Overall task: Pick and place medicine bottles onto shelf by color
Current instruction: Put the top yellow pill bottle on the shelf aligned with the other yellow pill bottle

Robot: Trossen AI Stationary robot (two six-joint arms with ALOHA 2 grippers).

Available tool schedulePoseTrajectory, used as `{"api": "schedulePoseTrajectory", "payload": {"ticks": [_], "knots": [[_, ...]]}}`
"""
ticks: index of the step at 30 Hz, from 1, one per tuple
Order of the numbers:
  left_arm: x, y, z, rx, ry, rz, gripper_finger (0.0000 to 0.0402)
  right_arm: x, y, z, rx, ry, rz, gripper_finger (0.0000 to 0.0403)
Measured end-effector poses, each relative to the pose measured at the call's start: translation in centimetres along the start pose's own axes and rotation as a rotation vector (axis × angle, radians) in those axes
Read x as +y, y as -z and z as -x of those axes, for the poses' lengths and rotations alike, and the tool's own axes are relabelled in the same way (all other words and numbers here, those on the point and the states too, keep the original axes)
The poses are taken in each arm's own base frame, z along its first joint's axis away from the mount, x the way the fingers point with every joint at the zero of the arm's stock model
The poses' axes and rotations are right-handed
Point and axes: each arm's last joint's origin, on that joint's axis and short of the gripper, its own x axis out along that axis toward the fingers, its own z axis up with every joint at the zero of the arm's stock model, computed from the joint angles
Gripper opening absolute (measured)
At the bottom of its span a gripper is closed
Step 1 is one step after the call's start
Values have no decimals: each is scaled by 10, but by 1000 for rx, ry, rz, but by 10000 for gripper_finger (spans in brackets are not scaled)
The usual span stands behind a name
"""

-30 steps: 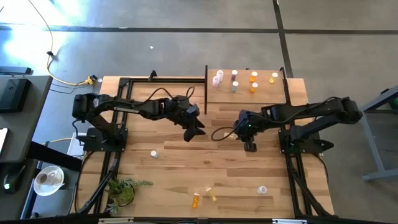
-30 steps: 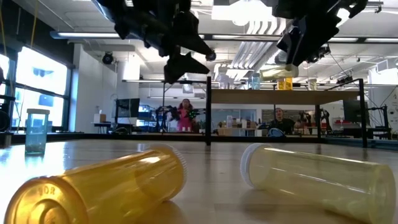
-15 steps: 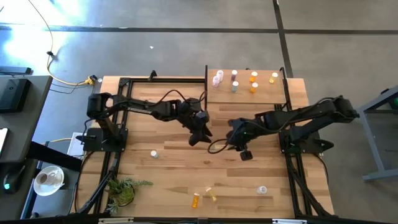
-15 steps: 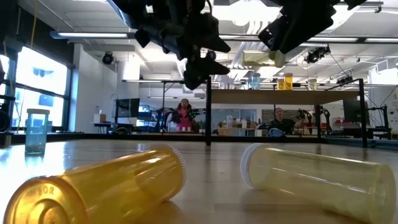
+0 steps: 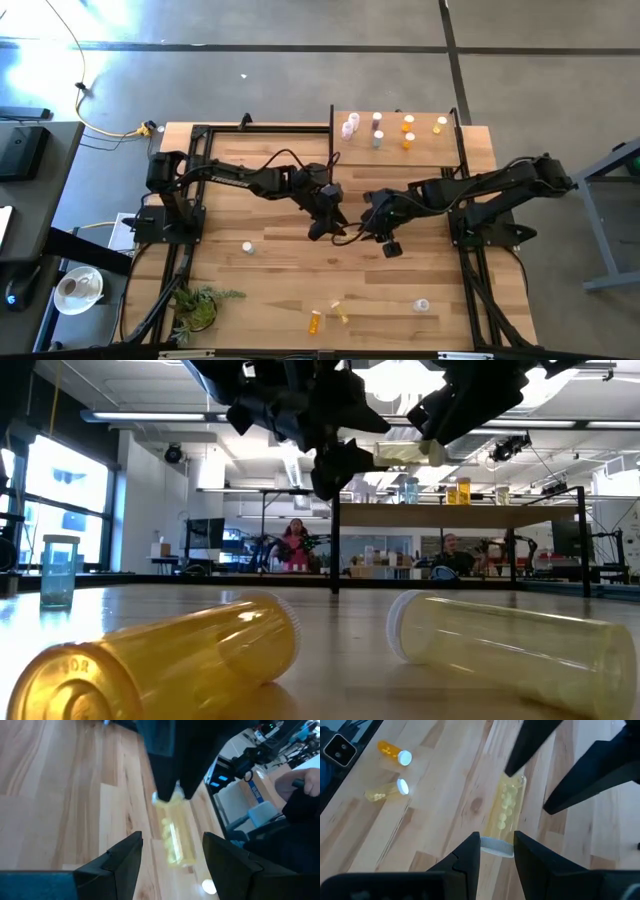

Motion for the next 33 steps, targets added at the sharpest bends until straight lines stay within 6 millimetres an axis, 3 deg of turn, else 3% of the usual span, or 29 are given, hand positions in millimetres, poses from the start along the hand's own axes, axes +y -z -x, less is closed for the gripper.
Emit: {"api": "schedulePoseTrajectory", "payload": {"ticks": [11, 22, 33], "knots": [[-11, 4, -7, 13, 19, -18, 200, -6, -2, 1, -25, 19, -12, 99], [-12, 4, -7, 20, 25, -16, 200, -8, -16, 10, -73, 40, -7, 99], [-8, 7, -10, 25, -15, -7, 184, -15, -14, 11, -62, 117, -54, 99]]}}
